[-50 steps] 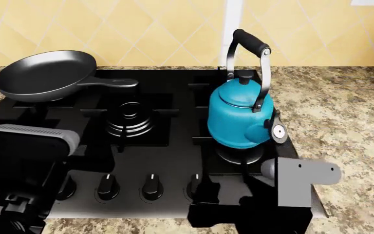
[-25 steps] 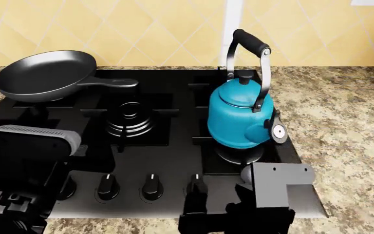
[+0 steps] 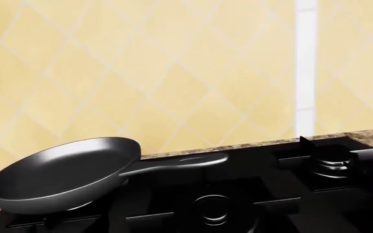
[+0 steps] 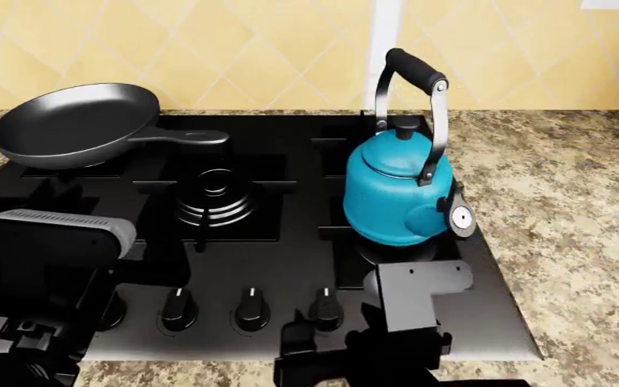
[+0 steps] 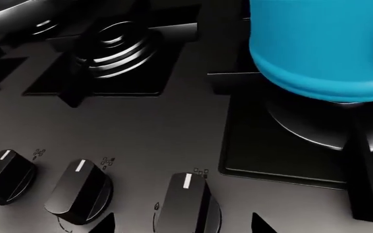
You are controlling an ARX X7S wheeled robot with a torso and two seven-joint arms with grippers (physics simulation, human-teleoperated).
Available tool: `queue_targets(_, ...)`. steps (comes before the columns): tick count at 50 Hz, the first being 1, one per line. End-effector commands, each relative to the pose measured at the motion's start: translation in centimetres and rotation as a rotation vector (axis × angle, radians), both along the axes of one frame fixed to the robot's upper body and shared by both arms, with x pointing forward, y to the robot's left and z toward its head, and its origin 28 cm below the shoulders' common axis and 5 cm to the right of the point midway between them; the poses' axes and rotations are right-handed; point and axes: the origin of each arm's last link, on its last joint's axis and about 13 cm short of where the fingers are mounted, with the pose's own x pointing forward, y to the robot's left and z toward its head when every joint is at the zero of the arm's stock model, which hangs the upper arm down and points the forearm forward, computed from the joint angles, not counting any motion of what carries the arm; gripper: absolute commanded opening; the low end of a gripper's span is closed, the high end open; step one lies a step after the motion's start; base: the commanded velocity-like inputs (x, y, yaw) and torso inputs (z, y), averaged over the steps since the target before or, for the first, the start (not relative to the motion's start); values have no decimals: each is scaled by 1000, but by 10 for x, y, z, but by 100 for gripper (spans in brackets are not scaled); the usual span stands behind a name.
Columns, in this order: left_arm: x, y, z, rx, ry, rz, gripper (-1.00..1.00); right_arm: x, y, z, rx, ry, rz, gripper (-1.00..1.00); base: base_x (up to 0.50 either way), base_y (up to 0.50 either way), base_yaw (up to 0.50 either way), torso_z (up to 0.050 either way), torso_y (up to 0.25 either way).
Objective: Pick the kettle from the counter and place it on a stove burner. Then turn the burner on.
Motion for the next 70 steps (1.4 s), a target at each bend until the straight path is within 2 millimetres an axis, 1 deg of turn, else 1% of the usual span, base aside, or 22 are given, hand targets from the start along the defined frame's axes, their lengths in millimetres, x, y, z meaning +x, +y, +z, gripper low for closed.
queue_targets(1,0,0,0,1,1,0,100,7,4,-4,5,5,29,100,0,0,0,0,0)
queue_targets(7,1,1,-1,-1,2,1,100,9,4,-5,3,6,30,100,0,0,0,0,0)
queue_targets(14,1,2,-1,1,4,4,100,12,5,-11,10,16,41,100,0,0,0,0,0)
queue_targets(15,1,1,-1,1,5,4,100,13,5,-11,10,17,43,-100,0,0,0,0,0)
queue_targets(38,1,1,-2,-2,5,2,100,11,2,-14,-8,2,33,-100,1,0,1,0,0)
queue_targets(42,2,0,-3,-2,6,2,100,14,-7,-12,-62,-29,78,-100,0,1,1,0,0)
queue_targets(48,2,0,-2,1,6,1,100,11,-18,-8,-154,-60,216,-100,0,0,0,0,0)
queue_targets(59,2,-1,-3,2,8,-1,100,12,-30,-10,-196,-54,259,-100,-1,0,-1,0,0)
queue_targets(62,2,-1,-3,2,7,-1,100,11,-34,-12,-240,-53,303,-100,0,0,-3,0,4)
queue_targets(68,2,-1,-3,4,7,-1,100,15,-41,-14,-241,-37,321,-100,-4,0,-4,0,2)
queue_targets(70,2,-1,-2,4,7,-1,100,17,-43,-12,-249,-44,342,-100,0,0,-4,0,0)
